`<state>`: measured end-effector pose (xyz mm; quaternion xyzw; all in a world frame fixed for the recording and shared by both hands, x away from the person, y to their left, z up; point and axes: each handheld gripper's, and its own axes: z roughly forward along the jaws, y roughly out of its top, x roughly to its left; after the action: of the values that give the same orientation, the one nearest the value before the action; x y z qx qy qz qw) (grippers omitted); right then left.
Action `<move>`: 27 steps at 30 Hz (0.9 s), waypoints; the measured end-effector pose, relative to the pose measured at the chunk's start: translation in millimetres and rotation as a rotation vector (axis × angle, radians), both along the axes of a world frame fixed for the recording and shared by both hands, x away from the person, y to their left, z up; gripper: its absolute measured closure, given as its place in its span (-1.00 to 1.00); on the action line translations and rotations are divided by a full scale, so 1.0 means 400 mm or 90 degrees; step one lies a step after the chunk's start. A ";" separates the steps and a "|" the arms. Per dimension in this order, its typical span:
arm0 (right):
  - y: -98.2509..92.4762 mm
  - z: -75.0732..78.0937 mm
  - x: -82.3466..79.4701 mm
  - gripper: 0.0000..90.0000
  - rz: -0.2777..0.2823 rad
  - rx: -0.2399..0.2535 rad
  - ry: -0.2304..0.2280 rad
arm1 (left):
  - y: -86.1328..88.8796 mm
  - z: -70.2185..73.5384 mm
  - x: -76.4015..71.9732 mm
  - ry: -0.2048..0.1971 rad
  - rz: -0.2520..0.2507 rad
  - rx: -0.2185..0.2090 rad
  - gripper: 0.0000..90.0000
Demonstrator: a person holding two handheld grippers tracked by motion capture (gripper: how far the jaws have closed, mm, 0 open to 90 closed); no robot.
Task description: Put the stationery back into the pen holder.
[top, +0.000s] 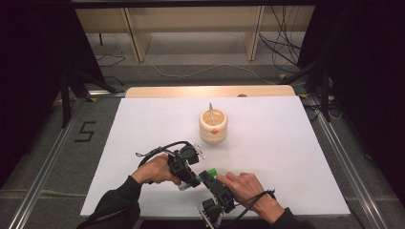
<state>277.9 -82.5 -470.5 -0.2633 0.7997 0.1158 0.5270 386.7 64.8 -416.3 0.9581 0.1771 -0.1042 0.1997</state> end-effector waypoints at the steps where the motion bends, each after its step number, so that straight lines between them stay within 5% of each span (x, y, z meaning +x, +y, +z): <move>1: 0.000 0.001 0.000 0.49 0.000 -0.001 0.003 | 0.000 -0.001 0.000 0.000 0.000 -0.001 0.68; 5: -0.002 0.005 0.003 0.46 -0.008 0.005 0.018 | -0.001 0.000 0.001 -0.004 0.001 -0.003 0.69; 11: -0.011 0.023 0.008 0.11 -0.021 0.027 0.020 | 0.016 0.001 0.010 -0.006 0.029 -0.008 0.70; 17: -0.025 0.048 0.016 -0.11 -0.049 0.080 0.042 | 0.040 0.012 0.020 -0.016 0.056 -0.030 0.70; 27: -0.078 0.097 0.059 -0.24 -0.153 0.271 0.234 | 0.072 0.035 0.035 -0.066 0.139 -0.090 0.70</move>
<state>301.5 -113.7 -431.8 -0.0250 0.8650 0.2631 0.4264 400.6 93.7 -402.5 0.9208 0.2617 -0.0444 0.2857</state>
